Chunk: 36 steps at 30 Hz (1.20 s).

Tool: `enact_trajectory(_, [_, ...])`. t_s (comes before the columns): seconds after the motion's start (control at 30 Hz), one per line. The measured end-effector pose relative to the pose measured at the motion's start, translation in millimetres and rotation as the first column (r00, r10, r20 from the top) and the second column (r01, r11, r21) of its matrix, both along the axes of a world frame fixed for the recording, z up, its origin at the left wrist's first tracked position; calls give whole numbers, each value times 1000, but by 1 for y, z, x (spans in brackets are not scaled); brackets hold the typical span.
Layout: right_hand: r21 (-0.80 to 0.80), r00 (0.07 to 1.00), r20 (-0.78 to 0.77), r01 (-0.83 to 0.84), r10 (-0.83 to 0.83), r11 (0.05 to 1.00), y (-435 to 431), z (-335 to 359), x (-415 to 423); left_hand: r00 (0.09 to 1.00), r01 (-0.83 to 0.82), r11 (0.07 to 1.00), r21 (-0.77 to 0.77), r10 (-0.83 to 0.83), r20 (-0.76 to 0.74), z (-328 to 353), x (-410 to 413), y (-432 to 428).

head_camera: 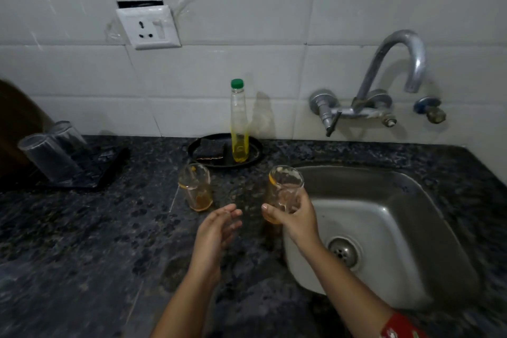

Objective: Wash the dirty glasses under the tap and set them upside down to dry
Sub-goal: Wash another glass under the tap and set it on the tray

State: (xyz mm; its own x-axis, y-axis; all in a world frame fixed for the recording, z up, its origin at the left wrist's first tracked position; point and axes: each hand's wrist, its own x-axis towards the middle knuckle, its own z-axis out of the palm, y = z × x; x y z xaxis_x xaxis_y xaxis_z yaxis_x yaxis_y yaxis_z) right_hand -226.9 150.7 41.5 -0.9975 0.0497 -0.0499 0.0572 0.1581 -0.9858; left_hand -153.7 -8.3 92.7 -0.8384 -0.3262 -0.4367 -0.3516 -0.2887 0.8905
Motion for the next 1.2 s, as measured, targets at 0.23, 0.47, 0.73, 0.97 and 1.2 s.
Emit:
enact_trajectory(0.23, [-2, 1000, 26, -7, 7, 1000, 133, 9, -3, 987, 114, 980, -161, -130, -92, 22, -60, 123])
enact_trajectory(0.47, [23, 996, 78, -49, 48, 999, 214, 10, -18, 972, 132, 895, -426, -202, -123, 63, -152, 207])
enact_trajectory(0.73, [42, 993, 98, -65, 61, 997, 234, 9, -27, 989, 97, 779, -620, -144, -27, 78, -195, 227])
enact_trajectory(0.97, [73, 995, 81, -70, 64, 995, 230, 16, -32, 989, 97, 724, -683, -146, -15, 78, -211, 213])
enact_trajectory(1.2, [43, 993, 91, -73, 69, 996, 223, 23, -34, 992, 97, 829, -550, -126, -16, 75, -219, 207])
